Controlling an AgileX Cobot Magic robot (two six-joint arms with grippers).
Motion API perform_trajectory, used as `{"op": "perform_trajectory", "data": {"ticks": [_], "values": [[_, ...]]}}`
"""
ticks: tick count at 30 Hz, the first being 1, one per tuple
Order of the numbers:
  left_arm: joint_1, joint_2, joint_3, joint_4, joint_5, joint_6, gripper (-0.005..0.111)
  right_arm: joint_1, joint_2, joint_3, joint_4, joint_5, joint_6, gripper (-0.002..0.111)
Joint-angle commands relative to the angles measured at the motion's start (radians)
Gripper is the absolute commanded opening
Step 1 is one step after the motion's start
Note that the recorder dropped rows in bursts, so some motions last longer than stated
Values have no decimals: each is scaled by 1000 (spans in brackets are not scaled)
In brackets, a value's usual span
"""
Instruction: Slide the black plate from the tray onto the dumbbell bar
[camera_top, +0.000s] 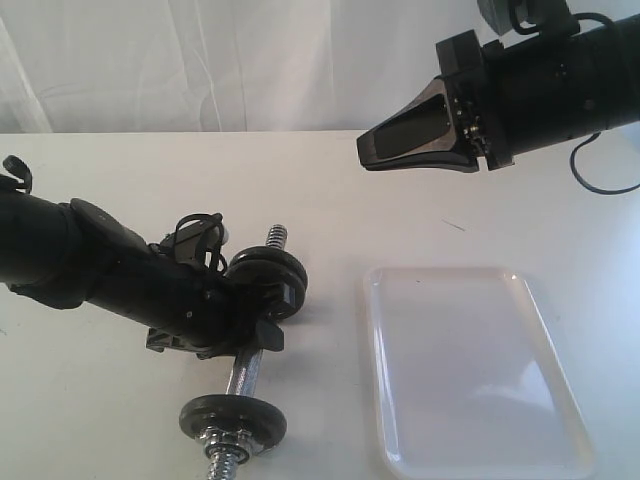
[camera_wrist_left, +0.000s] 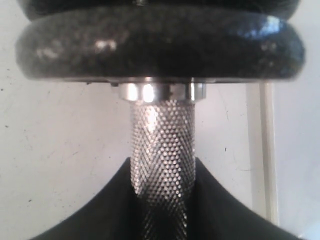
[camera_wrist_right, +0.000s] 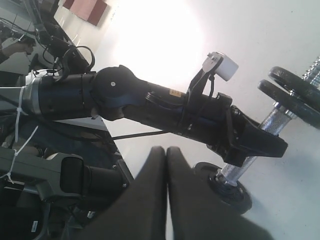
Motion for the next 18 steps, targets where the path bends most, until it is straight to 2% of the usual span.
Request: {"op": "perform_trajectory", "data": {"ticks": [1, 10, 13, 18], "values": [[-2, -41, -30, -64, 33, 1, 2, -6, -8, -3, 6, 2, -1, 0], [-2, -41, -30, -64, 42, 12, 39, -6, -8, -3, 10, 2, -1, 0], [-2, -41, -30, -64, 51, 12, 45, -6, -11, -3, 10, 2, -1, 0], [-2, -41, -30, -62, 51, 12, 46, -6, -11, -3, 10, 2, -1, 0]]}}
